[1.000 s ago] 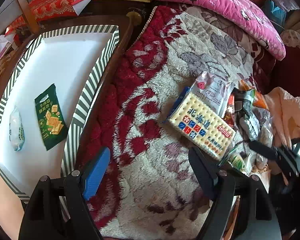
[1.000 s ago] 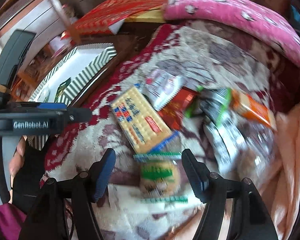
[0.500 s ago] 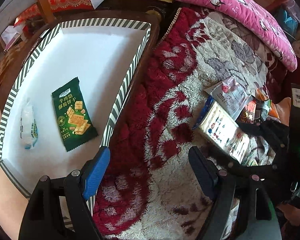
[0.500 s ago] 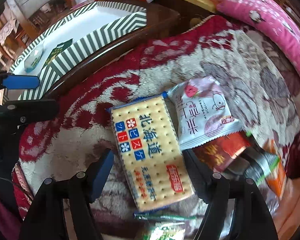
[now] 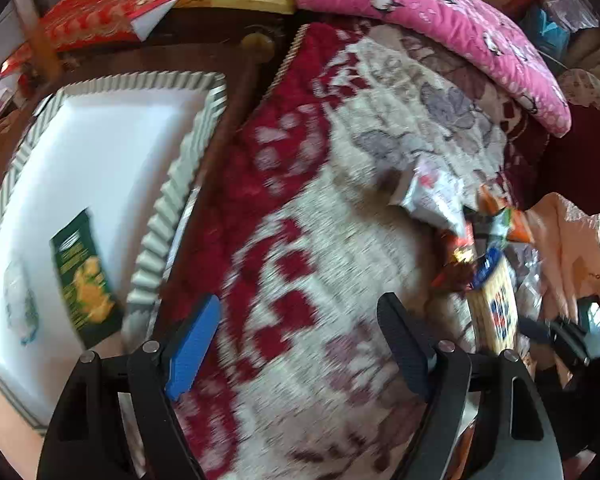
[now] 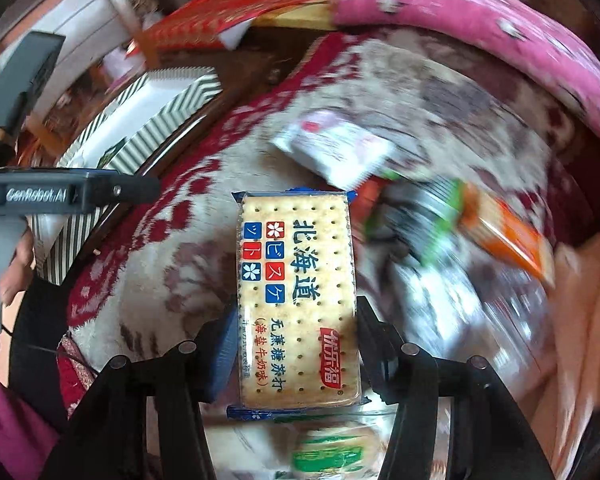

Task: Organize snacks
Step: 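Move both tools back over the snack pile on the blanket, then grasp the Beihaidao cracker pack with the right gripper while the left grasps a white pastry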

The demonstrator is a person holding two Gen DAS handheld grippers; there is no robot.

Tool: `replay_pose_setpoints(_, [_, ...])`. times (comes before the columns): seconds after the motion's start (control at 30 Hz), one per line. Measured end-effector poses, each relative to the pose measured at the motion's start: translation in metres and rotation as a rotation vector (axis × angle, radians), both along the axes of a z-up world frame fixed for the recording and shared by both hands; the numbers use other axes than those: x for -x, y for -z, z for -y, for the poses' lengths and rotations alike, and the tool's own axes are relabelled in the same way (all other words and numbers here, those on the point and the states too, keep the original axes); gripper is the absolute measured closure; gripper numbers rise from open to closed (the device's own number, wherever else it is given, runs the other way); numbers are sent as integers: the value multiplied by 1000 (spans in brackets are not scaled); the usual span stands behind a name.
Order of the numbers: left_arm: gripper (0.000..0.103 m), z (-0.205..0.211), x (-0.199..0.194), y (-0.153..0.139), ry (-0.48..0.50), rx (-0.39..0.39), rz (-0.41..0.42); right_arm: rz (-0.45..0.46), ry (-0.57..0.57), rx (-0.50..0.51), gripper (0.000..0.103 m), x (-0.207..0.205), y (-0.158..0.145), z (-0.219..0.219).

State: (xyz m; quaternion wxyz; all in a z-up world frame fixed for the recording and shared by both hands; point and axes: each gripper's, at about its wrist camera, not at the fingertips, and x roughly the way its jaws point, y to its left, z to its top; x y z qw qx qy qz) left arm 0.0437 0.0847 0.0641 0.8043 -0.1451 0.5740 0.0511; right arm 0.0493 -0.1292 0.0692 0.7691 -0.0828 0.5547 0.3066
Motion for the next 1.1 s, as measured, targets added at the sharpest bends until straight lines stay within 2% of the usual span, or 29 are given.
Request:
replay_pose_setpoints(0.2, [23,24,-39,-1,40,8,22,-42,108,-46,45,-1,5,36])
replay_pose_setpoints(0.37, [22,50,-75,2,93,28,23,-48,120,-68,44,-7,9,36])
replay_pose_setpoints(0.57, [22,81,-111,26,160,-26,-34,-74,133,-80,44,-8,19,41])
replay_pose_setpoints(0.7, [23,85,-118,35,176,-37,-40,-75,141,-94,44,-10,19,44])
replay_pose_setpoints(0.83, [56,79,-116,34,182,-22,-23,-65,137,-95,44,-10,17,41])
replay_pose_setpoints(0.93, [68,72,-112,29,184,-4,-4,-58,132,-96,44,-9,15,39])
replay_pose_setpoints(1.0, [86,66,-105,23,182,14,7,-49,126,-96,44,-8,11,37])
replay_pose_setpoints(1.1, [87,62,-96,18,190,11,17,-37,116,-102,44,-7,5,33])
